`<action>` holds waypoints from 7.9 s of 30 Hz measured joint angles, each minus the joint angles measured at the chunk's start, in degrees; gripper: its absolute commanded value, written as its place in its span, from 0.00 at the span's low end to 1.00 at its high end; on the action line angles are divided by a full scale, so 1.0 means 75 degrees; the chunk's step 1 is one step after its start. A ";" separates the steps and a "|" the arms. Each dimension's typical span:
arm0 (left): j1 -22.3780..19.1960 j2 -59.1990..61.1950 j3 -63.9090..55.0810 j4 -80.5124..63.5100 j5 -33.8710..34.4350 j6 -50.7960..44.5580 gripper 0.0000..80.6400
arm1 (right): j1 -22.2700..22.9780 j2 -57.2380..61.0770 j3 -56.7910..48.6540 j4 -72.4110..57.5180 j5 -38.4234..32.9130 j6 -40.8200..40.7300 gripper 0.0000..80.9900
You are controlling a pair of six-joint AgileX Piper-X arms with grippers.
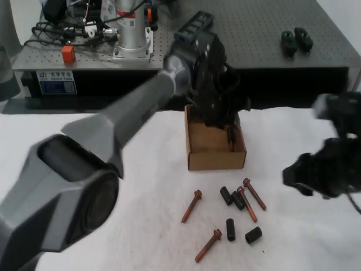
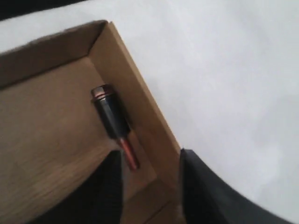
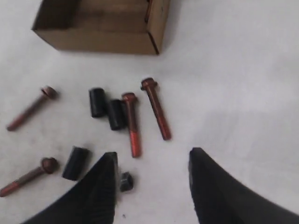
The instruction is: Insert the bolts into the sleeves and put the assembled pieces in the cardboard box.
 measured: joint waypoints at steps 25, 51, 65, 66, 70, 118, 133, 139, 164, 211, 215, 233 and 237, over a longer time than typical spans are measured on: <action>0.0105 -0.3744 0.5024 0.0164 -0.1859 0.1811 0.25 | 0.1291 0.5302 -0.3709 0.1479 0.2289 -0.2062 0.04; -0.1778 -0.2515 0.5126 0.0379 -0.0744 0.1131 0.51 | -0.0679 0.0959 -0.2142 0.1928 0.1419 -0.1021 0.06; -0.1823 -0.2186 0.5104 0.0384 -0.0888 0.0837 0.01 | -0.0679 -0.0061 -0.1571 0.2191 0.1253 -0.0607 0.06; -0.1823 -0.2233 0.5104 0.0384 -0.0888 0.0843 0.01 | -0.0679 -0.0149 -0.1571 0.2191 0.1159 -0.0538 0.06; -0.1823 -0.3059 0.5474 0.0198 -0.0888 0.0988 0.01 | -0.0679 -0.0583 -0.1528 0.1993 0.0201 -0.0060 0.06; -0.1602 -0.8635 1.2506 -0.9293 0.1171 0.0312 0.01 | 0.1355 -0.2261 0.1086 -0.4431 -0.3457 0.3664 0.06; -0.1593 -0.8635 1.2506 -0.9518 -0.0095 0.0470 0.01 | 0.1355 -0.2261 0.1086 -0.4395 -0.3755 0.3045 0.46; -0.1483 -0.8529 1.2345 -0.9452 -0.0772 0.0204 0.01 | 0.0392 -0.2837 0.1086 -0.3803 -0.3876 0.3045 0.41; -0.0005 -0.0882 0.2817 -0.2807 -0.0843 0.0103 0.01 | -0.1207 -0.3176 0.1086 -0.1259 -0.3563 0.2959 0.06; 0.0728 -0.7174 0.9077 -0.2892 -0.1052 0.1241 0.30 | 0.1597 0.4797 -0.3424 0.1803 0.2009 -0.1300 0.28; 0.0728 -0.7178 0.9152 -0.2892 -0.1052 0.1316 0.30 | 0.1632 0.4905 -0.3460 0.1803 0.2010 -0.1338 0.28; 0.0728 -0.7178 0.9152 -0.2898 -0.1052 0.1320 0.30 | 0.1646 0.4920 -0.3460 0.1771 0.1679 -0.1352 0.28; 0.0728 -0.7178 0.9152 -0.2898 -0.1052 0.1320 0.30 | 0.1646 0.4971 -0.3460 0.1771 0.1679 -0.1352 0.28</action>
